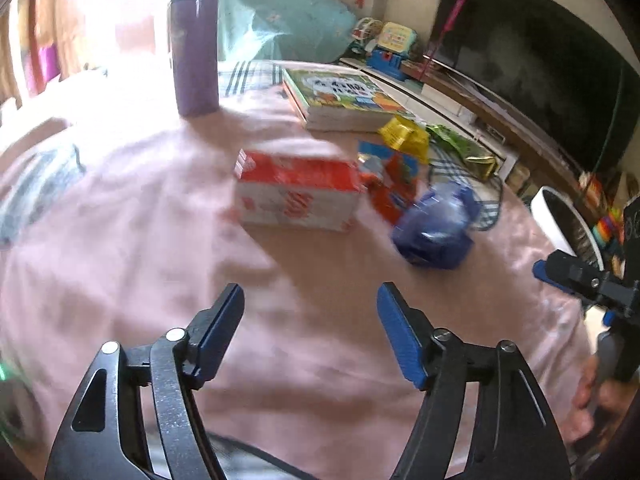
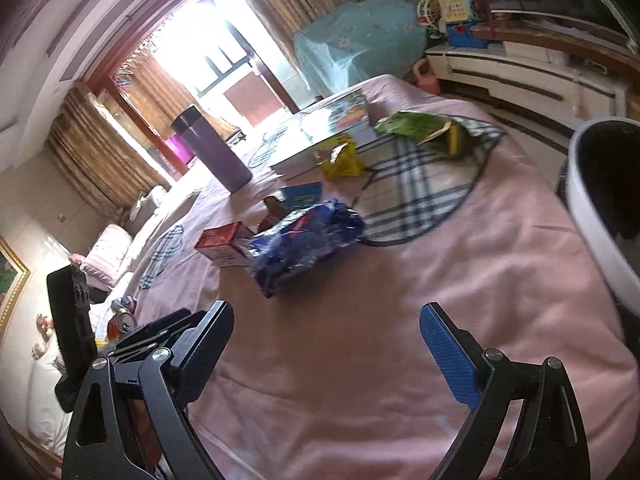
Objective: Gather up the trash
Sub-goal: 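Move both open tools back over the table toward the red box and blue bag, then grasp the red milk box with the left gripper while the right grasps the blue plastic bag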
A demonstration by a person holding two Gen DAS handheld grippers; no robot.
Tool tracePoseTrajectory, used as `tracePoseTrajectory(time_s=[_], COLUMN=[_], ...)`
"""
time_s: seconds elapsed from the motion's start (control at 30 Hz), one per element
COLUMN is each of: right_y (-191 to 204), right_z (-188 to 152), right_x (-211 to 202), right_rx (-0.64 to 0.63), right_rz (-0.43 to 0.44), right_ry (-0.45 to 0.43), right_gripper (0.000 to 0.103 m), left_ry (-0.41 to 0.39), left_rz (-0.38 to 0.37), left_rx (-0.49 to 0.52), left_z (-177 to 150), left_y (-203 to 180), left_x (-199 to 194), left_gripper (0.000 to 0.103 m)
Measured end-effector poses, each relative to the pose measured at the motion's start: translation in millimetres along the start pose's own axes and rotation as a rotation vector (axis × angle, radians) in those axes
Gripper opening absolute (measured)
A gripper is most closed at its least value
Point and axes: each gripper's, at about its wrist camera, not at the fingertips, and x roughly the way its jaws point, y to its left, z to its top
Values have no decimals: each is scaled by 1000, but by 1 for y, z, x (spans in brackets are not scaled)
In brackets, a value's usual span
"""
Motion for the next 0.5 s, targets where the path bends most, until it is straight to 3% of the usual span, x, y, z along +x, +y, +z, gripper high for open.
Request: tracePoseTrajectory(time_s=[0.17,0.23,0.4,0.5], right_y=[10,13,12,7], right_z=[4,7,18,21], right_x=[19,25,44,55], right_rx=[5,7,55,90], right_rz=[27,33,56,59], right_ry=[30,36,49,62], right_gripper=[91,89,86,85], left_ry=[-6,-9,1,19], left_rz=[-17,-51,-190,-212], left_rx=[130,174,253,276], left_z=[26,35,57,63], left_y=[22,28,41,40], left_x=[14,19,41,54], left_gripper=[81,89,91,91])
